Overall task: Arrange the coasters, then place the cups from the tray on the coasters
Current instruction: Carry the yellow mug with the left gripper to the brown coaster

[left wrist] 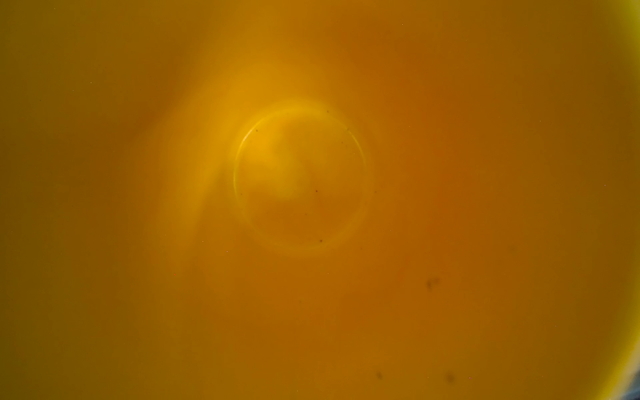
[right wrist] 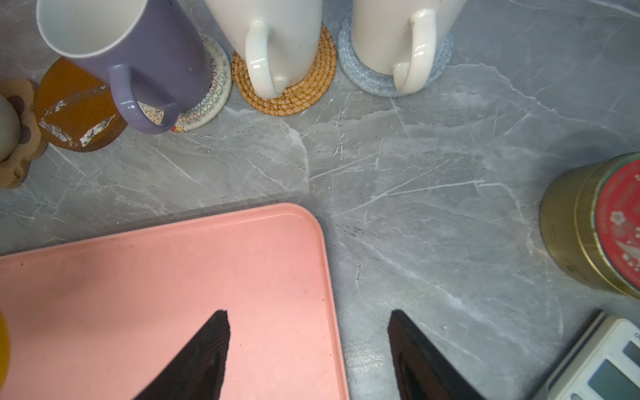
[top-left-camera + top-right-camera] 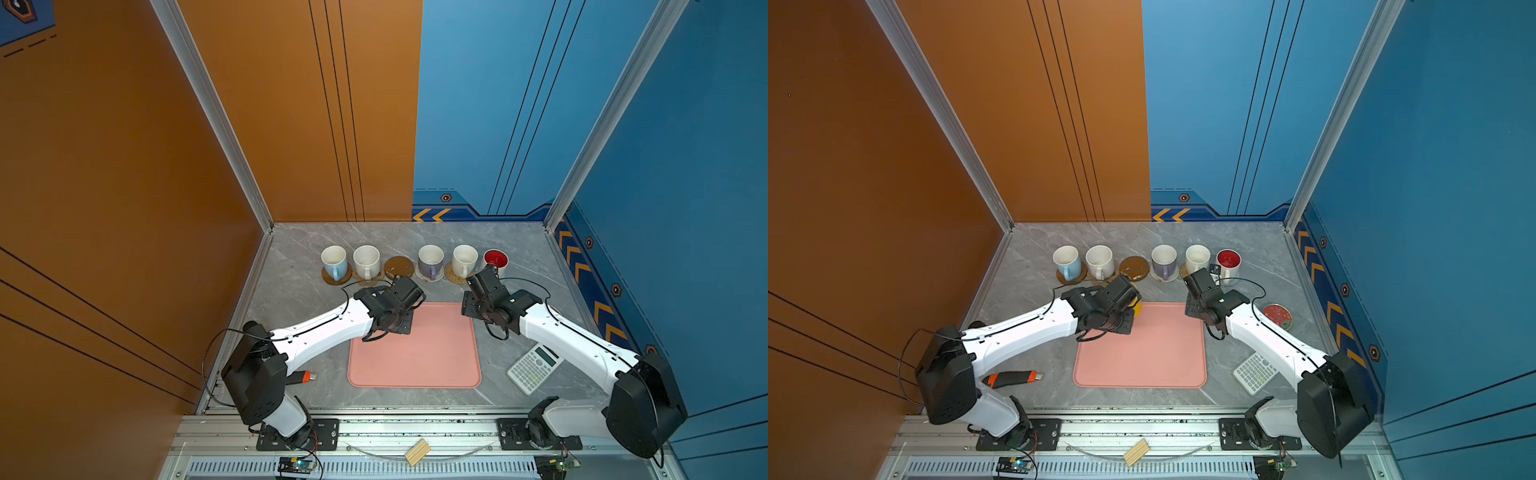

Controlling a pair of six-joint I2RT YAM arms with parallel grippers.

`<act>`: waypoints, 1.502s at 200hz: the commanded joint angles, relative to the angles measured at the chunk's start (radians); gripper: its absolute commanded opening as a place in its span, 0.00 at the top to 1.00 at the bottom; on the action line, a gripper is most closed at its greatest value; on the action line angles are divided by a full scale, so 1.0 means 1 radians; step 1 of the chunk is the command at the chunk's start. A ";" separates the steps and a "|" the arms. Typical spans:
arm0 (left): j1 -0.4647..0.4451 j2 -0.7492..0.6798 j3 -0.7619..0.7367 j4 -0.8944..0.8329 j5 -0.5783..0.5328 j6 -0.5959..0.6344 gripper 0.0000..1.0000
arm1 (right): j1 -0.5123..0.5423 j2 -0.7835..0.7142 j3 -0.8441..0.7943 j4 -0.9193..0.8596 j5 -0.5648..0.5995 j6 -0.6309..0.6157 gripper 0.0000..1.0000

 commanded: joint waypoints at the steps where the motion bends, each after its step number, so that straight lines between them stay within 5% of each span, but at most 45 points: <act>1: 0.040 0.041 0.100 0.018 -0.004 0.073 1.00 | -0.013 -0.022 0.006 -0.003 -0.021 -0.014 0.29; 181: 0.259 0.456 0.552 0.019 0.037 0.186 1.00 | -0.128 -0.149 -0.032 -0.060 -0.057 -0.026 0.29; 300: 0.292 0.622 0.716 -0.004 0.098 0.195 1.00 | -0.168 -0.179 -0.047 -0.071 -0.069 -0.027 0.29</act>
